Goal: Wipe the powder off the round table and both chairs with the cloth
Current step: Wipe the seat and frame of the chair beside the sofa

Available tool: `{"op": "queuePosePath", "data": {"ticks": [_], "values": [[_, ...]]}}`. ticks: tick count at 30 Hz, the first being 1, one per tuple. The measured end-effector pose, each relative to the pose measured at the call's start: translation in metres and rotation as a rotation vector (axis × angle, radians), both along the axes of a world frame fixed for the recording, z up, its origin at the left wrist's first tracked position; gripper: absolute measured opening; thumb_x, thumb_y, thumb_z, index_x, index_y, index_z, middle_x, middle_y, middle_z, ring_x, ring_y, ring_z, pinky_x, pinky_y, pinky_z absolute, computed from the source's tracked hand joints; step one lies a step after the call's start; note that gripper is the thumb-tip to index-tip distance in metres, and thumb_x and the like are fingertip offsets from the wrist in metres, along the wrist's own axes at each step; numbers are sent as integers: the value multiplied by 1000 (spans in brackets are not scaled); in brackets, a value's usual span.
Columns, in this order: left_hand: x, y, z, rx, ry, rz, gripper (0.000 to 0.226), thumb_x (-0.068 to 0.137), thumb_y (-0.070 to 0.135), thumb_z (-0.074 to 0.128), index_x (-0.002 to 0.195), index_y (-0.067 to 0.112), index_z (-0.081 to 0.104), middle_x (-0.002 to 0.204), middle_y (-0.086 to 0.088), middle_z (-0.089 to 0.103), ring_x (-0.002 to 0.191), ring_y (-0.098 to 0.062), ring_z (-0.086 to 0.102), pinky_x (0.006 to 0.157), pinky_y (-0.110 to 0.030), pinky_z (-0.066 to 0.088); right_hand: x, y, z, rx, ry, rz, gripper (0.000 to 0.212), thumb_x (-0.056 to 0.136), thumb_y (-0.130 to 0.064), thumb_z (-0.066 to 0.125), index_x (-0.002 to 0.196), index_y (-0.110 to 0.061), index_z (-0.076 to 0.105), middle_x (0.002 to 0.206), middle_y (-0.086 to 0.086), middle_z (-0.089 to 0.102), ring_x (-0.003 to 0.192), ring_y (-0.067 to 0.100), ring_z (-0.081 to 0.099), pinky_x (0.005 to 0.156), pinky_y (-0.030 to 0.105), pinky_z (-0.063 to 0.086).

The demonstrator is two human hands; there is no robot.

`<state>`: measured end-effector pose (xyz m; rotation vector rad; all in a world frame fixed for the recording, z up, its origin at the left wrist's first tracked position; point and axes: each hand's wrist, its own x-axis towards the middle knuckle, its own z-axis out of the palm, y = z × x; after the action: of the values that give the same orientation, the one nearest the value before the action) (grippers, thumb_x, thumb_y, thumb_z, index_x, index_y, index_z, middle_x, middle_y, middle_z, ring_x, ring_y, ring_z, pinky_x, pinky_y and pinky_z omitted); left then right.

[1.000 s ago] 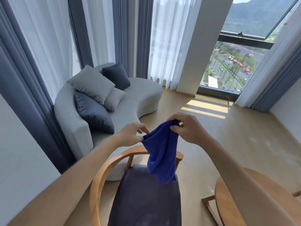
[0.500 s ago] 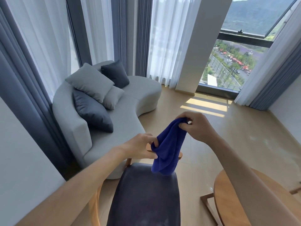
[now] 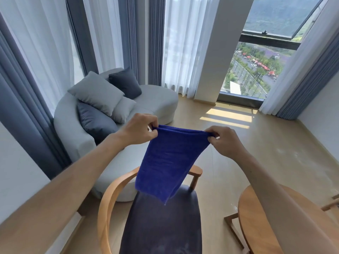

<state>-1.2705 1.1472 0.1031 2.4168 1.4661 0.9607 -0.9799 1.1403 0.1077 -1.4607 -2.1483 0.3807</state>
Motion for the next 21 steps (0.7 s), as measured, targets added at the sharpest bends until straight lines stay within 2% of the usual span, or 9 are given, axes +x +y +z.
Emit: {"op": "queuePosePath", "data": {"ticks": [6,9,11,14,17,21], "values": [[-6,-8,2,8,-3,0,5,71,2,68,71,6,66,70,-6,67,62,-20,62,63,-42,56,-10,3,0,12,142,-28,24,98,-1,46,109,-11,64,97,2,67,88,15,60,70,16,47],[-7,-12,2,-33,-7,14,6,72,6,73,74,7,68,72,-5,69,64,-19,64,65,-40,57,-15,2,-2,-61,219,-18,22,102,-5,37,109,-19,53,99,-1,63,90,17,60,74,29,54],[-6,-14,2,-87,7,5,15,72,14,79,76,9,66,74,-3,68,66,-16,64,66,-35,56,-18,1,-4,-84,246,-6,22,104,-7,31,109,-21,48,100,-2,60,91,17,59,76,34,54],[-2,-17,1,-129,39,6,28,70,18,83,79,7,58,78,-5,64,69,-21,60,66,-36,54,-21,1,-6,-84,266,-11,21,105,-10,29,110,-20,47,100,0,60,91,18,59,76,34,52],[3,-18,3,-121,-7,44,24,74,8,76,78,6,53,78,-7,62,70,-26,59,67,-40,53,-24,1,-5,-161,350,-3,21,105,-12,27,108,-19,47,99,3,61,89,18,58,75,32,50],[5,-17,7,-166,-84,37,25,81,3,66,80,13,43,76,-4,57,67,-26,57,59,-25,46,-26,1,-2,-334,556,-14,16,100,-10,38,108,-19,49,103,4,62,93,17,58,75,29,50]]}}
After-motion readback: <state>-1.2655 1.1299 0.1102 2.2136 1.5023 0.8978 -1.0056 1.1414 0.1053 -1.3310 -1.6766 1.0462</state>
